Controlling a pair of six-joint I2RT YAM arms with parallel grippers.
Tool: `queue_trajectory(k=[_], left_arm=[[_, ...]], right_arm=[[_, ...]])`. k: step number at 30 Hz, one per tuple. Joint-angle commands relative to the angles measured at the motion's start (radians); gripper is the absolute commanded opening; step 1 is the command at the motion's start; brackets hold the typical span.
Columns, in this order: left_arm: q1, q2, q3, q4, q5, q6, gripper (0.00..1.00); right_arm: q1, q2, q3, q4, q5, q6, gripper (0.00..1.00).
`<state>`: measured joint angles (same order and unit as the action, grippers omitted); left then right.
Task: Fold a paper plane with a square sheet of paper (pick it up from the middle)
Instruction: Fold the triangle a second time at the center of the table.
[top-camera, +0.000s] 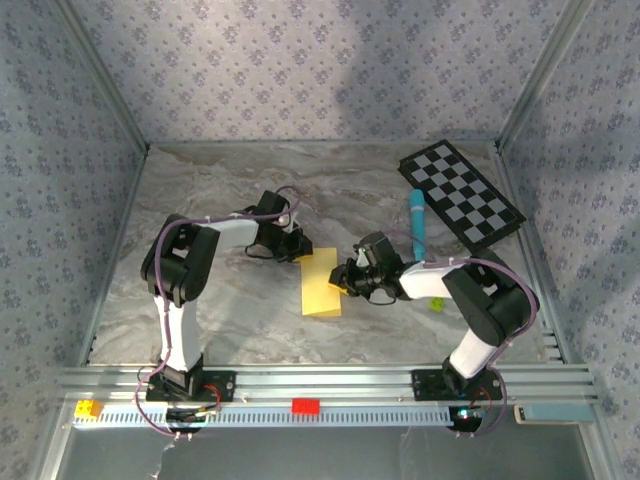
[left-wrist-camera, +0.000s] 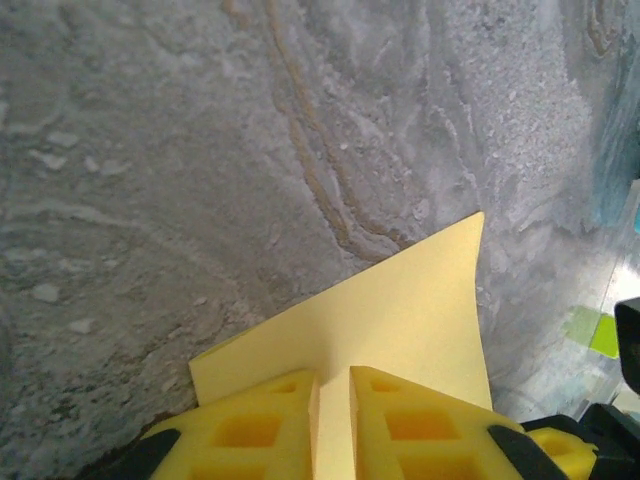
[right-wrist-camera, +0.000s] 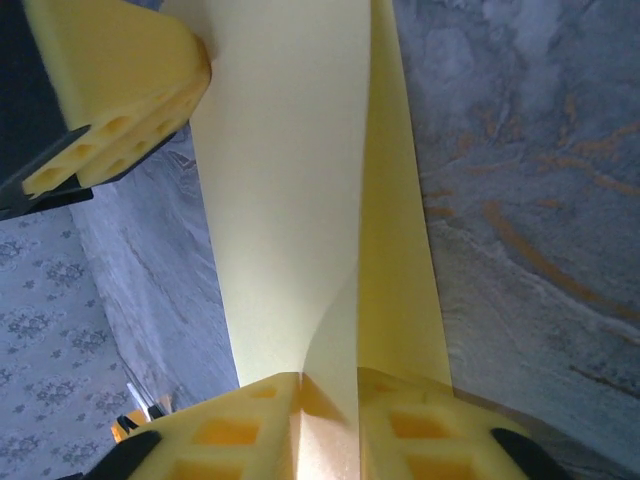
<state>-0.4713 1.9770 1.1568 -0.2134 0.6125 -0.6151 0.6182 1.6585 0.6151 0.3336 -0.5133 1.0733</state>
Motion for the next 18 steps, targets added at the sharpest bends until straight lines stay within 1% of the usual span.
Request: queue_trajectory(k=[1,7,10,12,15,18], left_arm=[[0.001,-0.039,0.032,-0.014,0.003,0.013,0.25],[-0.003,-0.117,0.027,-0.03,-0.01,0.022,0.39],[-0.01,-0.184,-0.011,-0.012,-0.028,0.028,0.42],[-0.021,-0.245,-0.043,0.011,-0.051,0.04,0.42],[-0.058,-0.363,-0.123,0.066,-0.115,0.075,0.42],[-0.106,-0.461,-0.18,0.063,-0.175,0.127,0.41]], right_arm=[[-0.013,0.02,0.003,0.015,-0.02,0.002,0.17],[-0.023,0.022,0.001,0.03,-0.031,0.005,0.07],[-0.026,0.017,0.0,0.031,-0.023,0.011,0.06],[-0.03,0.012,-0.006,0.033,-0.007,0.023,0.05],[-0.041,-0.004,-0.027,0.051,0.026,0.064,0.05],[-0.055,-0.02,-0.044,0.071,0.044,0.101,0.06]])
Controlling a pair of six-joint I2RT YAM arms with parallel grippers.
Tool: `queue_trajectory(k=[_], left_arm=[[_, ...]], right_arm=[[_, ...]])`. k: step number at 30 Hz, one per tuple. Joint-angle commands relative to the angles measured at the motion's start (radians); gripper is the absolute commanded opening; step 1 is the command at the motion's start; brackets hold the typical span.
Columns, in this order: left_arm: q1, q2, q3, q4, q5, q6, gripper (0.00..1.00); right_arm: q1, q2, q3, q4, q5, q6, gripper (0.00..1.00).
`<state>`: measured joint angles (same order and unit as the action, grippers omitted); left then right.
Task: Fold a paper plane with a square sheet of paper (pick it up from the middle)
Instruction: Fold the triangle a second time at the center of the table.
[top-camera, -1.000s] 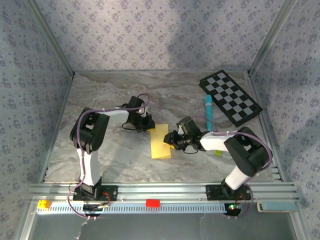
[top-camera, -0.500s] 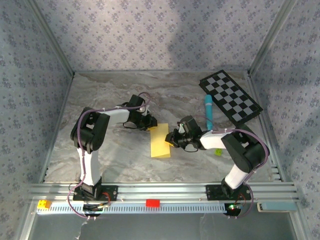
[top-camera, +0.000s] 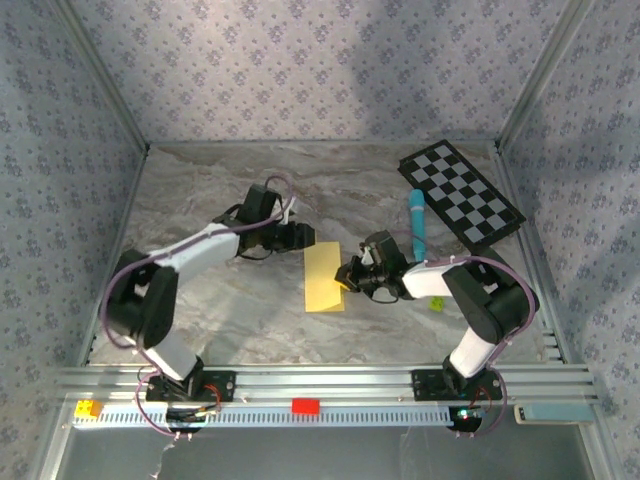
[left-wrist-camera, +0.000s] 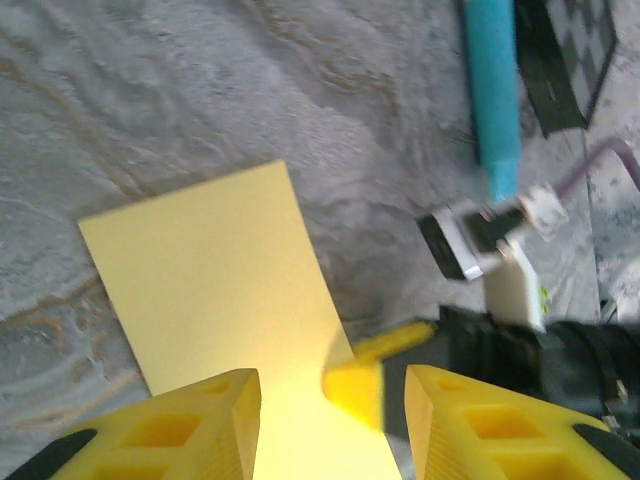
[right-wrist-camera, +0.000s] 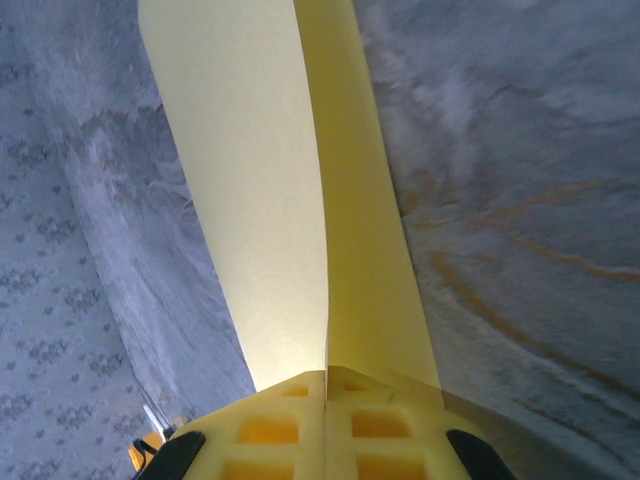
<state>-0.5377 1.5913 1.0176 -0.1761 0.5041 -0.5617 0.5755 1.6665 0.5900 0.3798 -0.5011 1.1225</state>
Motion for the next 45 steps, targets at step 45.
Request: queue_trajectory(k=[45], left_arm=[[-0.674,0.026,-0.043,-0.086,-0.812,0.428,0.66]], right_arm=[[-0.041,-0.01,0.02,-0.01,-0.052,0.028,0.08]])
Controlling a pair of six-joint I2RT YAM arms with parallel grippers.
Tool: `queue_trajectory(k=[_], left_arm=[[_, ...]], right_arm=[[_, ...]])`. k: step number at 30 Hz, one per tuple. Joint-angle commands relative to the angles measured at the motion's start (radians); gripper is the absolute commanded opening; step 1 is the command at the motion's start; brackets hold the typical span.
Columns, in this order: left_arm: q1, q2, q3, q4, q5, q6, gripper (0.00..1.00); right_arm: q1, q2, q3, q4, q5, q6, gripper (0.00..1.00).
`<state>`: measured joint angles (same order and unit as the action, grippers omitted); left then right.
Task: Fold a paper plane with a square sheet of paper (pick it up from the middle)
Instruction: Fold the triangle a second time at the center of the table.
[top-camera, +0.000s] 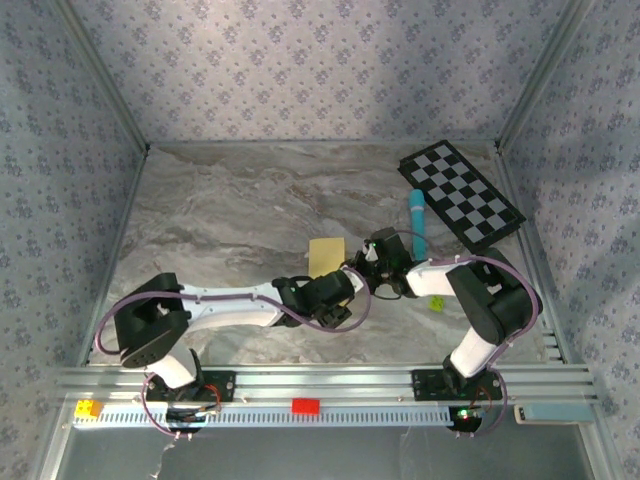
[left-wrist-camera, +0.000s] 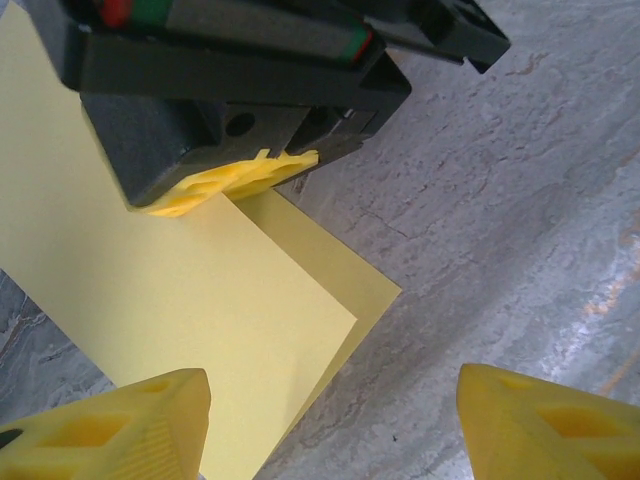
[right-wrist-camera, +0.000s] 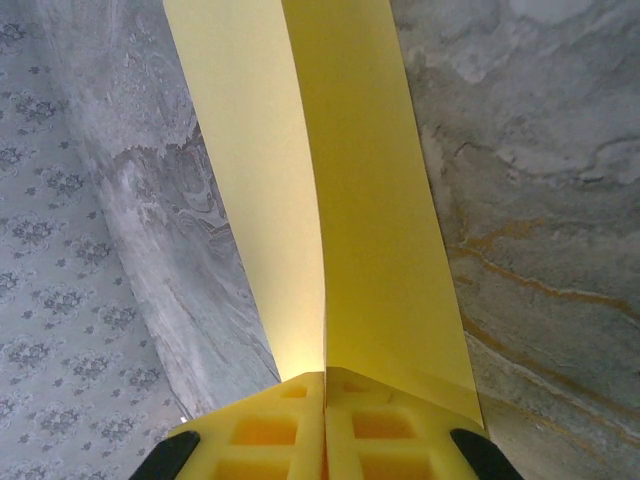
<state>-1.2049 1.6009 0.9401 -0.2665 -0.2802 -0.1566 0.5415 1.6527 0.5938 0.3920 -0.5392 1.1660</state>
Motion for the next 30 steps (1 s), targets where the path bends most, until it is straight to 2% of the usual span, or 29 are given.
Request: queue_trajectory(k=[1,7,13,18,21,30], left_arm=[[-0.007,0.024,0.038,0.004,-0.03,0.025,0.66],[-0.008,0.059,0.059,0.01,-0.024,0.033,0.66],[-0.008,0.079,0.065,0.013,-0.044,0.047,0.58],[-0.008,0.077,0.068,0.025,-0.058,0.052,0.47],[-0.008,0.076,0.068,0.027,-0.072,0.05,0.36],[-0.008,0.042,0.045,0.043,-0.083,0.037,0.13]], right_arm=[[-0.007,0.003,0.017,-0.021,-0.016,-0.015,0.08],[-0.013,0.001,0.017,-0.018,-0.022,-0.014,0.09],[-0.016,0.0,0.013,-0.016,-0.023,-0.012,0.09],[-0.018,0.001,0.013,-0.016,-0.027,-0.012,0.09],[-0.018,-0.002,0.014,-0.018,-0.028,-0.011,0.09],[-0.019,-0.008,0.007,-0.021,-0.021,-0.014,0.11]])
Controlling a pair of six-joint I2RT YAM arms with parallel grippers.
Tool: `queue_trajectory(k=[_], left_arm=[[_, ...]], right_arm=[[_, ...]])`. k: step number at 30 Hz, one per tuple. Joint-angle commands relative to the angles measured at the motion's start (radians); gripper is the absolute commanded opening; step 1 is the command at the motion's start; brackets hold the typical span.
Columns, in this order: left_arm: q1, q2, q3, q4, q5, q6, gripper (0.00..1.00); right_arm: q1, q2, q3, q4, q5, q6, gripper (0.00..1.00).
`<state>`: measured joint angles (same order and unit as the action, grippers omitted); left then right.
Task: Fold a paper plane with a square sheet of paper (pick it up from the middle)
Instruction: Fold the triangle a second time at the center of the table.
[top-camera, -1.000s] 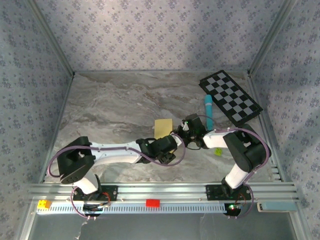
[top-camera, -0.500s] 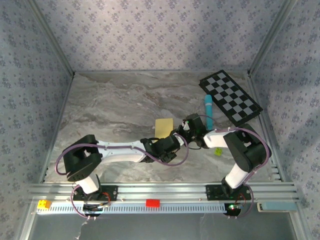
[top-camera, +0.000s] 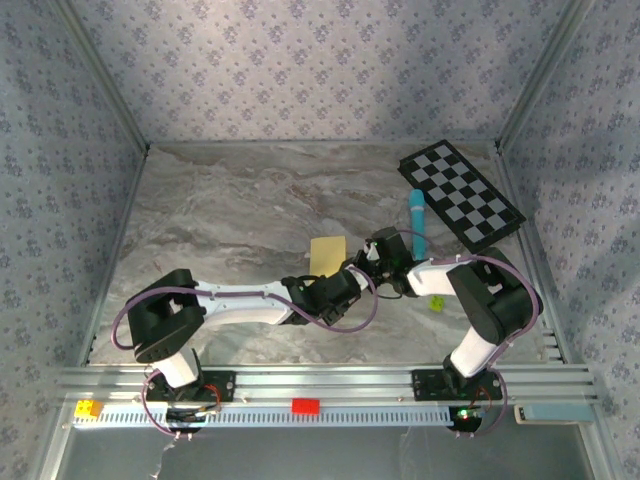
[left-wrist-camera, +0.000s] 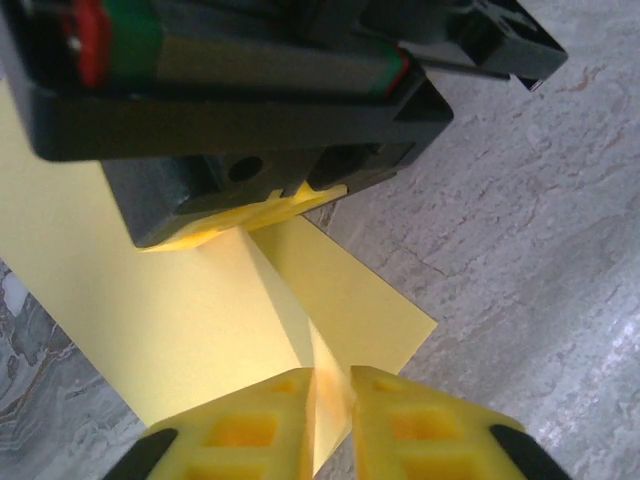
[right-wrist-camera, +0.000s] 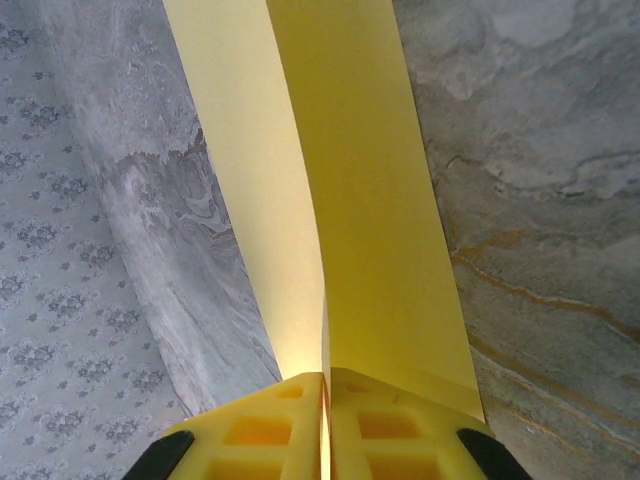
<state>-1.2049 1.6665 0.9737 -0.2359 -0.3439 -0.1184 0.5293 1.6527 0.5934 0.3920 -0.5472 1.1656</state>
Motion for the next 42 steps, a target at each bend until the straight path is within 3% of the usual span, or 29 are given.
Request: queue_trajectory(k=[1,6,11,16,25,27,31,42], left_arm=[[-0.008,-0.028,0.01,0.014,-0.021,-0.004,0.1],[-0.008,-0.037,0.005,0.013,-0.024,-0.01,0.0],[-0.007,-0.046,-0.003,0.021,-0.026,-0.014,0.0],[0.001,-0.045,0.006,0.006,0.011,-0.031,0.0],[0.136,-0.111,-0.03,0.044,0.362,-0.163,0.0],[0.162,-0.114,-0.029,0.049,0.427,-0.18,0.0],[0.204,-0.11,-0.036,0.075,0.554,-0.215,0.0],[0.293,-0.111,-0.063,0.148,0.697,-0.302,0.0]], right_arm=[[-0.006,-0.009,0.008,-0.022,-0.013,-0.014,0.11],[-0.006,-0.013,0.008,-0.024,-0.014,-0.017,0.1],[-0.006,-0.013,0.009,-0.024,-0.017,-0.017,0.1],[-0.01,-0.032,0.005,-0.041,-0.003,-0.031,0.19],[-0.042,-0.244,-0.031,-0.338,0.186,-0.149,0.5],[-0.053,-0.297,-0.046,-0.383,0.213,-0.165,0.52],[-0.072,-0.383,-0.074,-0.442,0.229,-0.192,0.51],[-0.043,-0.495,-0.149,-0.424,0.195,-0.2,0.29]])
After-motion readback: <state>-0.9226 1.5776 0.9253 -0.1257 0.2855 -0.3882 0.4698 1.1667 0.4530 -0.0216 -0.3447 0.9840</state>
